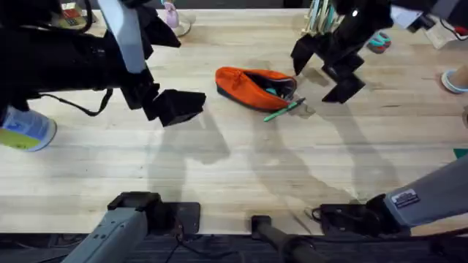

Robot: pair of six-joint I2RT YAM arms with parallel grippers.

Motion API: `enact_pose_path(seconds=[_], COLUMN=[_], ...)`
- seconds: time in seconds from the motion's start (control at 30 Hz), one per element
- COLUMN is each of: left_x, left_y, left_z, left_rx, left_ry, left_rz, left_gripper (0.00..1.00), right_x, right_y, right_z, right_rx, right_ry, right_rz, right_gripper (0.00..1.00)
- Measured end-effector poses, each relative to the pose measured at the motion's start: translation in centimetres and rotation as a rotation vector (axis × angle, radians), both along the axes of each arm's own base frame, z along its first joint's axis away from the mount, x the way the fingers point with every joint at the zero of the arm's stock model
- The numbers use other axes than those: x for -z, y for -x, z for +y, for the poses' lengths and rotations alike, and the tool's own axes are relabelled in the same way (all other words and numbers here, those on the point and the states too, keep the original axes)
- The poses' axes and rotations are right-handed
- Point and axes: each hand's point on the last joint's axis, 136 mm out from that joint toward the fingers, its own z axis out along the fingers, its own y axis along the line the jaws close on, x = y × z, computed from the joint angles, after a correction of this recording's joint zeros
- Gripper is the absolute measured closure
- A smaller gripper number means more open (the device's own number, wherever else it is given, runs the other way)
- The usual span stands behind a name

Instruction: Unzip the bag, pick up the pens from the table one at a time and place them inside, then zip the bag closed.

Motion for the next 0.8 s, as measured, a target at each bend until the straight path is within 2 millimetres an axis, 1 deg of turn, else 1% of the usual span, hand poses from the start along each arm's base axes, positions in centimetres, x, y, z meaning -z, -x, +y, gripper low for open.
enact_pose_path(seconds=[0.13, 0.33, 0.67, 0.8], left_x=[0.0, 0.0, 0.0, 0.0], left_y=[0.0, 0.0, 0.0, 0.0], left_z=[0.0, 0.0, 0.0, 0.0], left_rx=[0.0, 0.0, 0.0, 0.0], left_ry=[0.0, 0.0, 0.0, 0.0], left_rz=[0.0, 0.0, 0.0, 0.0], left_gripper=[0.007, 0.007, 0.008, 0.007], right_x=[1.9, 3.9, 5.5, 6.5], right_y=[-0.1, 0.6, 1.9, 2.4], right_z=[0.4, 0.6, 0.0, 0.4], right_rx=[0.019, 0.098, 0.131, 0.119], right_ry=[-0.028, -0.049, -0.014, 0.0], right_rz=[-0.01, 0.008, 0.043, 0.042], right_gripper=[0.007, 0.007, 0.046, 0.068])
